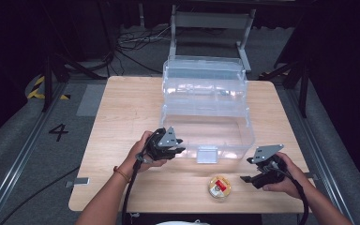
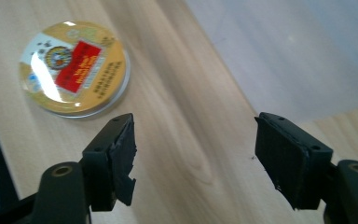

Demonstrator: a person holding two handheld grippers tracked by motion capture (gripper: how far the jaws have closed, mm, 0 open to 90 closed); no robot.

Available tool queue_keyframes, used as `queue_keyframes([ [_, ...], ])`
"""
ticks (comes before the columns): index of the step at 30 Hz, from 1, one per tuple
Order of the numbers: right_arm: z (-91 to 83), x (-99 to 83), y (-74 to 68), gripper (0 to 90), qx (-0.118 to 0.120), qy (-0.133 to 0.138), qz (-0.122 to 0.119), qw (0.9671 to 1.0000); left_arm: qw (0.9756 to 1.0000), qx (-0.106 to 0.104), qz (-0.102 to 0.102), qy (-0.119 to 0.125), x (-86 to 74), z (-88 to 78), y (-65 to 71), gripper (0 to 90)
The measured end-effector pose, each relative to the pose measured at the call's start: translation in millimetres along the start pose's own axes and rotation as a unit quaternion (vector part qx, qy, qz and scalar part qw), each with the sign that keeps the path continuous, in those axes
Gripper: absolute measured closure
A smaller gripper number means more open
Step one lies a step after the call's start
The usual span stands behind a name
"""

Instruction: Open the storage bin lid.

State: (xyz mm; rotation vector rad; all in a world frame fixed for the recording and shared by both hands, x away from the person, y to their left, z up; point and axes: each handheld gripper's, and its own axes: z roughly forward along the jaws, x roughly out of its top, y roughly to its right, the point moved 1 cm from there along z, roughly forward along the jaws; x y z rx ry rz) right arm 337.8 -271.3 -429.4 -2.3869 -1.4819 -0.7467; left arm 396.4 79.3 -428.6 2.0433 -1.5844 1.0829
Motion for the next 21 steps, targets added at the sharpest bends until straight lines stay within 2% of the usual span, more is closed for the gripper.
queue_keyframes([
  [1,0.0,0.0,0.0,28.6,0.0,0.0,0.0,1.0,1.0,0.0,0.0,0.0,0.0,0.0,0.0,68.2],
  [2,3.9,3.0,-6.6,27.7,0.011,-0.007,-0.007,0.9999,1.0,0.0,-0.001,0.0,-0.1,-0.1,0.0,68.2],
  [6,13.2,6.9,-18.7,26.2,0.027,-0.02,-0.023,0.9992,1.0,0.0,-0.002,0.001,0.1,0.1,0.0,68.2],
  [10,21.6,10.1,-31.0,22.7,0.055,-0.039,-0.038,0.997,1.0,-0.001,-0.002,0.0,0.1,0.3,-0.3,68.1],
  [21,37.3,25.0,-46.9,21.3,0.074,-0.057,-0.065,0.9934,1.0,0.0,-0.001,-0.001,0.2,0.4,-0.4,67.9],
])
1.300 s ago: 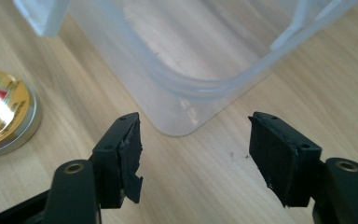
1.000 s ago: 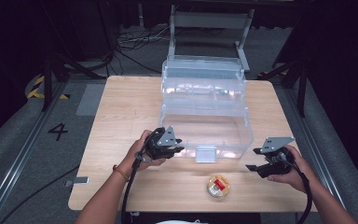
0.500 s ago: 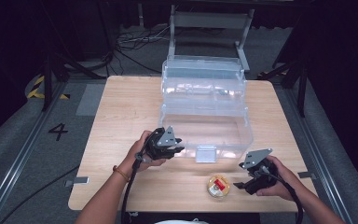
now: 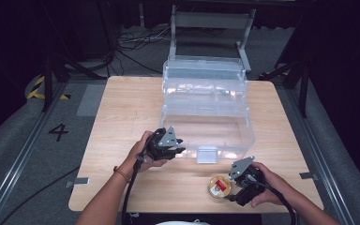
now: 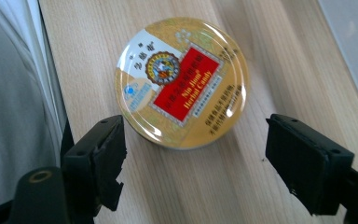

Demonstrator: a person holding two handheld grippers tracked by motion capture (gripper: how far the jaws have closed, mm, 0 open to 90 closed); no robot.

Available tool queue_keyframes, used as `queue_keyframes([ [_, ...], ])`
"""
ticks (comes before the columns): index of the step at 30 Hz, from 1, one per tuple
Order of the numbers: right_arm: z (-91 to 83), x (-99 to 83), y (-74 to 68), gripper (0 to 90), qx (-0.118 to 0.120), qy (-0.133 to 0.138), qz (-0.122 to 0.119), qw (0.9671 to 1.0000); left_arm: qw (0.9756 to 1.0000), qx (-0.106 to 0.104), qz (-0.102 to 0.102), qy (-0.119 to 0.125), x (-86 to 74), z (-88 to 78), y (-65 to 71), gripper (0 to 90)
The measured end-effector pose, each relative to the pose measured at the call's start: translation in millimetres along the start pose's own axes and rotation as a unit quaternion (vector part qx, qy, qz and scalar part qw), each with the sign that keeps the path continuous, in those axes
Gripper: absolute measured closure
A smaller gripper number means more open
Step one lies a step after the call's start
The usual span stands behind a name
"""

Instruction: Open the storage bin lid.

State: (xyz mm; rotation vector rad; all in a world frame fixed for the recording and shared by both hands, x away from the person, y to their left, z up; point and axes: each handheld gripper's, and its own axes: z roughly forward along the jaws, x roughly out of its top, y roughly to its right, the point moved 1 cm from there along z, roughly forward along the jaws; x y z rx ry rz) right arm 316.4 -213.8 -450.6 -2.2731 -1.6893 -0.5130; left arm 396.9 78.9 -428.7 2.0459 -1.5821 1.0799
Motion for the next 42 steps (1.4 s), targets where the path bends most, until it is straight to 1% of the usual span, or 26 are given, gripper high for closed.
queue_keyframes([
  [2,2.7,3.0,-0.9,21.3,0.003,-0.004,-0.008,1.0,1.0,0.0,0.0,0.0,0.0,0.0,0.1,67.9],
  [4,4.2,4.8,-1.8,21.3,0.004,-0.006,-0.01,0.9999,1.0,0.0,0.0,0.0,0.0,0.0,0.1,67.9],
  [6,7.4,10.8,-3.6,21.3,0.004,-0.011,-0.017,0.9998,1.0,0.0,-0.001,0.001,-0.1,0.0,0.1,67.9],
  [9,11.5,17.9,-5.2,20.7,0.001,-0.022,-0.029,0.9993,1.0,0.0,-0.001,0.0,0.0,0.0,0.1,67.9],
  [10,14.5,21.6,-5.5,20.6,-0.001,-0.03,-0.034,0.999,1.0,0.0,-0.001,0.0,0.0,0.0,0.1,67.8],
  [15,21.3,28.2,-5.9,19.3,0.001,-0.045,-0.034,0.9984,1.0,0.001,0.0,0.0,0.0,0.1,0.1,67.7],
  [16,22.5,29.1,-4.4,19.1,0.004,-0.045,-0.04,0.9982,1.0,0.001,0.001,0.0,0.0,0.1,0.1,67.7],
  [17,23.2,29.9,-5.2,19.1,0.002,-0.046,-0.03,0.9985,1.0,0.001,0.0,0.0,0.0,0.1,0.2,67.7],
  [19,25.1,31.5,-4.0,19.1,0.003,-0.044,-0.031,0.9985,1.0,0.001,0.0,-0.001,0.0,0.0,0.2,67.7],
  [20,25.7,32.3,-3.5,19.1,0.002,-0.046,-0.036,0.9983,1.0,0.001,0.0,0.0,0.0,0.0,0.2,67.7],
  [24,27.5,35.7,-4.6,19.1,-0.001,-0.047,-0.032,0.9984,1.0,0.001,0.0,0.0,-0.1,0.0,0.2,67.6],
  [27,29.7,38.3,-4.4,19.0,-0.002,-0.05,-0.043,0.9978,1.0,0.001,0.0,0.001,-0.1,0.1,0.2,67.6],
  [30,30.6,40.1,-5.6,19.1,-0.005,-0.055,-0.046,0.9974,1.0,0.002,-0.001,0.0,-0.1,0.0,0.4,67.5],
  [32,32.0,41.0,-6.3,19.1,-0.005,-0.054,-0.04,0.9977,1.0,0.002,0.0,0.001,-0.1,0.1,0.3,67.4],
  [34,33.6,41.7,-5.2,18.8,-0.001,-0.055,-0.043,0.9976,1.0,0.002,-0.002,0.002,-0.1,0.2,0.6,67.2],
  [35,34.0,42.2,-5.0,19.4,0.0,-0.055,-0.04,0.9977,1.0,0.004,-0.004,0.001,0.0,0.3,0.9,66.9],
  [36,34.2,42.7,-4.3,19.7,-0.002,-0.051,-0.037,0.998,1.0,0.007,-0.004,0.001,0.1,0.5,1.2,66.3],
  [38,34.0,42.9,-3.5,20.0,-0.002,-0.052,-0.043,0.9977,1.0,0.008,-0.004,0.0,0.3,0.7,1.8,64.2],
  [39,33.7,42.9,-3.0,20.1,-0.002,-0.052,-0.044,0.9977,0.9999,0.008,-0.003,-0.005,0.5,0.7,2.4,61.5],
  [40,33.7,42.9,-3.0,20.1,-0.002,-0.052,-0.044,0.9977,0.9999,0.008,-0.003,-0.005,0.5,0.7,2.4,58.3],
  [42,32.9,42.4,-2.5,20.2,-0.003,-0.052,-0.042,0.9977,0.9999,0.007,-0.004,-0.007,0.8,1.3,3.4,58.3],
])
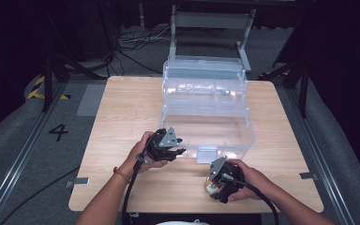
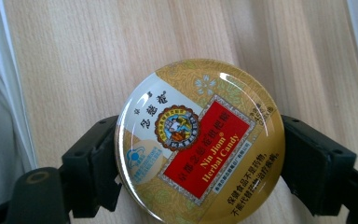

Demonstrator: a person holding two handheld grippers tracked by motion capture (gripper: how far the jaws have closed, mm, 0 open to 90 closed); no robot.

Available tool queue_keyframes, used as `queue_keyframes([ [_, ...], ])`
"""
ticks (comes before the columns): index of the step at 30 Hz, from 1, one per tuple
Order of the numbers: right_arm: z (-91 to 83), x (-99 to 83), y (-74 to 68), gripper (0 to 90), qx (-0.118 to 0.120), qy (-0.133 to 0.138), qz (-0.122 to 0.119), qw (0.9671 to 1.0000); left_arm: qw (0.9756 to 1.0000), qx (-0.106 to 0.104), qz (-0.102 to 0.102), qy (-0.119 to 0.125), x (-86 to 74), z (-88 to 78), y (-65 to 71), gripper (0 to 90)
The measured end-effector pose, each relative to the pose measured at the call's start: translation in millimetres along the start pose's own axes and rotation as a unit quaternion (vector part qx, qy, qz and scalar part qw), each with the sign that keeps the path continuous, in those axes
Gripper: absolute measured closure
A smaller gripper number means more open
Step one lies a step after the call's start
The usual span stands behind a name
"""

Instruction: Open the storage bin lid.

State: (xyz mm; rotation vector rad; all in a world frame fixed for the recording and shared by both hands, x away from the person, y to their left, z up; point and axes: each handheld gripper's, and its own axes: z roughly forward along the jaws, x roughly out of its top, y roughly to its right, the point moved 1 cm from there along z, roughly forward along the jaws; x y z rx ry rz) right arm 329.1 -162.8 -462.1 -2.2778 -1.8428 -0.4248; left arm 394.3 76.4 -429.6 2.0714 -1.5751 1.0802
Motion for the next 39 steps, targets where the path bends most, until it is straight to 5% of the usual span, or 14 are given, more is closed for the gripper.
queue_keyframes([
  [7,-10.5,-7.7,4.5,20.3,-0.009,0.018,0.002,0.9998,0.9999,0.006,-0.001,-0.014,1.3,-1.4,0.9,46.1],
  [12,-18.8,-17.5,9.2,20.3,-0.014,0.028,0.008,0.9995,0.9997,0.017,-0.014,0.006,3.4,-9.1,-0.9,39.3],
  [20,-32.9,-31.9,18.3,20.3,-0.026,0.036,0.028,0.9986,0.9989,0.044,-0.008,0.015,9.8,-31.0,-0.8,29.7],
  [25,-39.7,-39.3,24.2,20.3,-0.034,0.033,0.041,0.9981,0.9984,0.056,-0.005,-0.004,7.4,-41.9,-2.1,27.1],
  [33,-44.7,-47.8,30.4,20.3,-0.041,0.028,0.05,0.9975,0.9976,0.067,-0.018,-0.004,-16.3,-73.4,5.4,23.5],
  [39,-50.5,-52.2,30.3,20.3,-0.05,0.031,0.057,0.9967,0.9967,0.058,-0.049,-0.03,-49.9,-70.7,7.0,22.3],
])
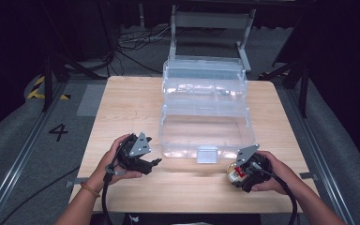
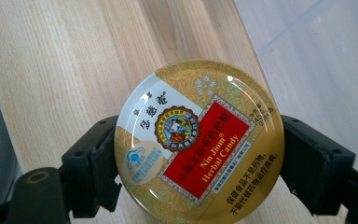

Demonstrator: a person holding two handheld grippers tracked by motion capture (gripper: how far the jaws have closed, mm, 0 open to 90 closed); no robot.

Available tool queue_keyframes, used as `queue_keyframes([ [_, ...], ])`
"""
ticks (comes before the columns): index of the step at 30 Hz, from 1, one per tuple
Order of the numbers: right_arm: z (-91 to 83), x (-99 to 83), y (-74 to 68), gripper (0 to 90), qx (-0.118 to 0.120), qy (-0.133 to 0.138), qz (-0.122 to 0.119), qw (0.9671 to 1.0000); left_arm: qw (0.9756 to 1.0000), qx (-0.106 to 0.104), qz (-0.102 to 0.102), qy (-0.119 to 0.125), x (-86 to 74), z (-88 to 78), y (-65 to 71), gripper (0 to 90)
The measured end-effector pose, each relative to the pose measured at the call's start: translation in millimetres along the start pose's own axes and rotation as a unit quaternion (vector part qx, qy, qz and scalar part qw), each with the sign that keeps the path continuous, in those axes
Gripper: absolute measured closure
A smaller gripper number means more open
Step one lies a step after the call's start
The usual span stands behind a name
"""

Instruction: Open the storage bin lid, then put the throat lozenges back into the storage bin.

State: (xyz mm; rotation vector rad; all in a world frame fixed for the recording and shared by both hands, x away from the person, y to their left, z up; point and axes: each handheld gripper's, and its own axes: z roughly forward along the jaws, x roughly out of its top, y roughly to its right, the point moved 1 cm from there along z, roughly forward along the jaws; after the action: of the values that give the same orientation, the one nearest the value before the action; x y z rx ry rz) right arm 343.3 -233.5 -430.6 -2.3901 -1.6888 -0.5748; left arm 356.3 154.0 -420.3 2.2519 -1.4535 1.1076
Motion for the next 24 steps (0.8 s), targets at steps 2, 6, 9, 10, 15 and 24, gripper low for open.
queue_keyframes([
  [2,-2.7,-1.4,1.1,20.3,-0.002,0.001,0.001,1.0,0.9998,-0.007,-0.013,-0.017,-12.9,6.1,-1.6,21.7],
  [6,-8.9,-3.0,0.8,20.3,-0.008,0.003,0.006,0.9999,0.9984,-0.022,-0.04,-0.033,-33.6,17.2,-2.8,21.0],
  [9,-14.3,-4.8,-0.2,20.3,-0.005,0.002,0.001,1.0,0.9978,-0.031,-0.05,-0.029,-42.5,24.0,-3.6,19.3],
  [10,-16.1,-5.4,0.3,20.3,-0.004,0.003,0.0,1.0,0.9975,-0.034,-0.053,-0.032,-45.2,26.4,-3.9,19.0],
  [15,-26.2,-8.7,3.6,20.3,-0.016,0.0,0.006,0.9999,0.9956,-0.044,-0.078,-0.027,-56.2,34.0,-10.8,17.4],
  [24,-56.9,-7.9,7.0,20.3,-0.044,-0.006,-0.002,0.999,0.9933,-0.039,-0.104,-0.032,-63.6,39.3,-11.4,14.0],
])
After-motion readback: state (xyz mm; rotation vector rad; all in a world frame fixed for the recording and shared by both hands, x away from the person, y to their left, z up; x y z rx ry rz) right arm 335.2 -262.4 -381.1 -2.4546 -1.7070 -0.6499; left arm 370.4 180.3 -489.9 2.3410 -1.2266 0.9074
